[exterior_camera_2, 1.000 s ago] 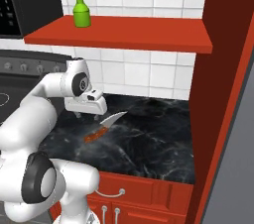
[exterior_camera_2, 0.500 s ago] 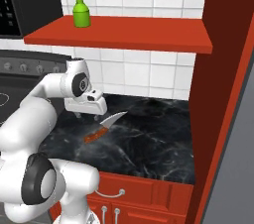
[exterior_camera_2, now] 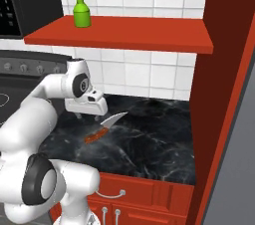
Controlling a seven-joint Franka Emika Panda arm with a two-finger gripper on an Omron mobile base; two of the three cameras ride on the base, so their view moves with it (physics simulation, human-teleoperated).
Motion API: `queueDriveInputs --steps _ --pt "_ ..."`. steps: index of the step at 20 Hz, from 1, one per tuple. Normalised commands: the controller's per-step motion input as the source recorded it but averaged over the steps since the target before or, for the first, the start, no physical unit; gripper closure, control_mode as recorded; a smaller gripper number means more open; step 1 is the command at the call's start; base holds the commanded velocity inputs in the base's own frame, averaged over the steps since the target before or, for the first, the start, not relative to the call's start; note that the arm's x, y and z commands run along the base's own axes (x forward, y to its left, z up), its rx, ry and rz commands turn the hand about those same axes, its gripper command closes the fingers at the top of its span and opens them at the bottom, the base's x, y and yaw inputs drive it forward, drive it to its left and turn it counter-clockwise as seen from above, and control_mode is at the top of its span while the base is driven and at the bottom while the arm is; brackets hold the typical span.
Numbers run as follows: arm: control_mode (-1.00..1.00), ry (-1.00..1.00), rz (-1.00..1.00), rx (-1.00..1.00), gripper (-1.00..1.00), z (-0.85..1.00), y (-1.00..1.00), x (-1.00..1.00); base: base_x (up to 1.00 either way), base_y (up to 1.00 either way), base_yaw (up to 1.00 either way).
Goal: Move the cutting board and knife to the sink. Then move spray from the shelves to the counter.
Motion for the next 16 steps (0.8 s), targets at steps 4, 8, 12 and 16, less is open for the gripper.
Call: queueDriveInputs --steps 4,8,12,16 --pt "-1.00 0.01 -0.03 0.01 -1.00 -0.15 0.12 0.56 0.00 0.00 0.00" --pt "-1.00 0.03 -0.03 0.03 -1.00 -0.19 0.14 0.66 0.00 0.00 0.00" --pt "-1.00 0.04 -0.01 0.05 -1.00 -0.29 0.01 0.62 0.00 0.00 0.00" --pt "-1.00 0.03 -0.01 -0.02 -1.00 -0.40 0.01 0.41 0.00 0.00 0.00"
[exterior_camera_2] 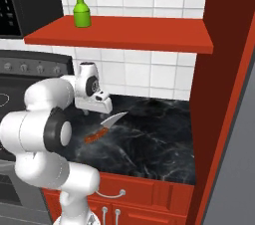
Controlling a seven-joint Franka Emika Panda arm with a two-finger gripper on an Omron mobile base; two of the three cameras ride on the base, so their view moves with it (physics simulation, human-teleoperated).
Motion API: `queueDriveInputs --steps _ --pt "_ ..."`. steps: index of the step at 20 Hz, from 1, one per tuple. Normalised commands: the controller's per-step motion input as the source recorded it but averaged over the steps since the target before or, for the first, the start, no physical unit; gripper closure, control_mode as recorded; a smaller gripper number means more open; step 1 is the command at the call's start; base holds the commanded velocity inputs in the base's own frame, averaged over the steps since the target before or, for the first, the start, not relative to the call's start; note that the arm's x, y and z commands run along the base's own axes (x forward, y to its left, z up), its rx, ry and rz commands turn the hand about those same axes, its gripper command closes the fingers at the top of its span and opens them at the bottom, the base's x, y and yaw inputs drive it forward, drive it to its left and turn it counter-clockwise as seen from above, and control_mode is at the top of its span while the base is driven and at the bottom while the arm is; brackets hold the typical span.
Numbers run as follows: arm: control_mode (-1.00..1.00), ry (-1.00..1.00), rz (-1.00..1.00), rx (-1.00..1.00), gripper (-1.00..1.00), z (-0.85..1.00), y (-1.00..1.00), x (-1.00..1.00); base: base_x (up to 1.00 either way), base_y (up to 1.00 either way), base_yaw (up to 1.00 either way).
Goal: Move the cutting board and knife to the sink. Then move spray from the shelves to the counter.
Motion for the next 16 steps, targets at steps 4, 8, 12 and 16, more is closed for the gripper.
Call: queueDriveInputs --steps 4,8,12,16 --pt "-1.00 0.02 -0.07 0.00 -1.00 -0.46 0.00 0.22 0.00 0.00 0.00" --pt "-1.00 0.06 -0.07 0.00 -1.00 -0.38 0.02 0.19 0.00 0.00 0.00" --pt "-1.00 0.04 -0.09 0.06 -1.00 -0.36 0.00 0.09 0.00 0.00 0.00" --pt "-1.00 0.03 -0.16 0.05 -1.00 -0.33 0.00 0.00 0.00 0.00 0.00"
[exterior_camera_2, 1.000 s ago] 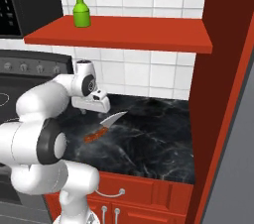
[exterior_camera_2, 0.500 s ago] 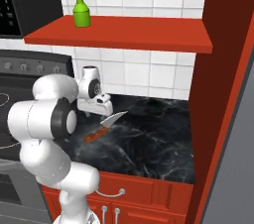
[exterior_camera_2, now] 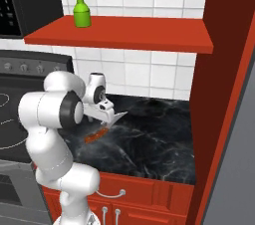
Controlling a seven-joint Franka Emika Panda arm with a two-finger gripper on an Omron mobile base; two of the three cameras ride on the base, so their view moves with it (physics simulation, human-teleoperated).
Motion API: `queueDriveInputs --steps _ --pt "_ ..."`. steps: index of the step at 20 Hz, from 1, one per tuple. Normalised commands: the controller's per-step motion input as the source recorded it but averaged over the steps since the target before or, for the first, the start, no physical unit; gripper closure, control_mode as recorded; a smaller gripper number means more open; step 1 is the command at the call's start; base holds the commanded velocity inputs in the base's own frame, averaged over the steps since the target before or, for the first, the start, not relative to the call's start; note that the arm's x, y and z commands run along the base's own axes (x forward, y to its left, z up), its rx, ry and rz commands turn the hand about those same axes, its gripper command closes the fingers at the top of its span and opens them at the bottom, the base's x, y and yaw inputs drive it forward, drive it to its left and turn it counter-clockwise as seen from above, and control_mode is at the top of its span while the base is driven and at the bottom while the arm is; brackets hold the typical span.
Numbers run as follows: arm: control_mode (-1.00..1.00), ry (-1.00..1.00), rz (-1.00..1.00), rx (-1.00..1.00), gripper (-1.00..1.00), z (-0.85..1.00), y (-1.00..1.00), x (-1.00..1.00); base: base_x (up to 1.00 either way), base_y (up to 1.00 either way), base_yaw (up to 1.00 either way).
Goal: Move the cutting board and knife to the sink. Then move spray from the shelves to the counter.
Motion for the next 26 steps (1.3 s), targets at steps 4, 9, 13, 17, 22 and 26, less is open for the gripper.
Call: queueDriveInputs --steps 4,9,13,17,22,26 --pt "-1.00 0.01 -0.16 0.00 -1.00 -0.21 0.00 -0.02 0.00 0.00 0.00" --pt "-1.00 0.00 -0.13 -0.01 -1.00 -0.23 0.00 -0.07 0.00 0.00 0.00" --pt "-1.00 0.00 -0.12 -0.01 -1.00 -0.23 0.00 -0.04 0.00 0.00 0.00" --pt "-1.00 0.00 -0.09 0.00 -1.00 -0.19 0.00 -0.16 0.00 0.00 0.00" --pt "-1.00 0.00 -0.05 -0.01 -1.00 -0.13 0.00 -0.21 0.00 0.00 0.00" --pt "-1.00 0.00 -0.06 -0.06 -1.00 -0.07 0.00 -0.16 0.00 0.00 0.00"
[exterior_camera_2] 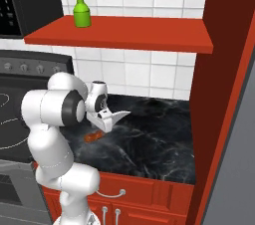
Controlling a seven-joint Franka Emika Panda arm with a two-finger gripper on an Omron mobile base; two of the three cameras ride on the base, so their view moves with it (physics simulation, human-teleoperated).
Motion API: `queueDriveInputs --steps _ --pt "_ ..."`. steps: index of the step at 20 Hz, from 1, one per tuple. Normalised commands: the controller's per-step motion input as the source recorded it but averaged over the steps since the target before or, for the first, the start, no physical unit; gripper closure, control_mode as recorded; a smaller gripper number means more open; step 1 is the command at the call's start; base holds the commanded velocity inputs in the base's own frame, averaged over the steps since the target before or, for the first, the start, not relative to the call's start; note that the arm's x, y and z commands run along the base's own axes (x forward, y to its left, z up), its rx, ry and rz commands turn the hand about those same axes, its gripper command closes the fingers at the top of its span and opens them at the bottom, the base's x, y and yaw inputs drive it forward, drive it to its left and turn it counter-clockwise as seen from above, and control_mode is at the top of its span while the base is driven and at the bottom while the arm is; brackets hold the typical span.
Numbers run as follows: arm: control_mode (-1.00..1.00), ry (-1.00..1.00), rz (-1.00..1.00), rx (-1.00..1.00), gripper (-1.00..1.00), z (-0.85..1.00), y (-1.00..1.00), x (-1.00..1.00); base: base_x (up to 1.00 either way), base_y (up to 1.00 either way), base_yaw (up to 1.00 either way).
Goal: Move the cutting board and knife to the sink. Then move spray from the shelves to the counter.
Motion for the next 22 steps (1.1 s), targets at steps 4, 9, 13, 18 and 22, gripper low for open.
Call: queueDriveInputs --steps 4,9,13,18,22 --pt "-1.00 0.00 -0.07 -0.05 -1.00 0.00 0.00 -0.14 0.00 0.00 0.00" --pt "-1.00 0.00 -0.09 -0.03 -1.00 0.00 0.00 -0.21 0.00 0.00 0.00" --pt "-1.00 0.00 -0.10 0.00 -1.00 0.00 0.00 -0.24 0.00 0.00 0.00" --pt "-1.00 0.00 -0.09 0.00 -1.00 -0.03 0.00 -0.09 0.00 0.00 0.00" --pt "-1.00 0.00 -0.05 0.00 -1.00 -0.07 0.02 0.05 0.00 0.00 0.00"
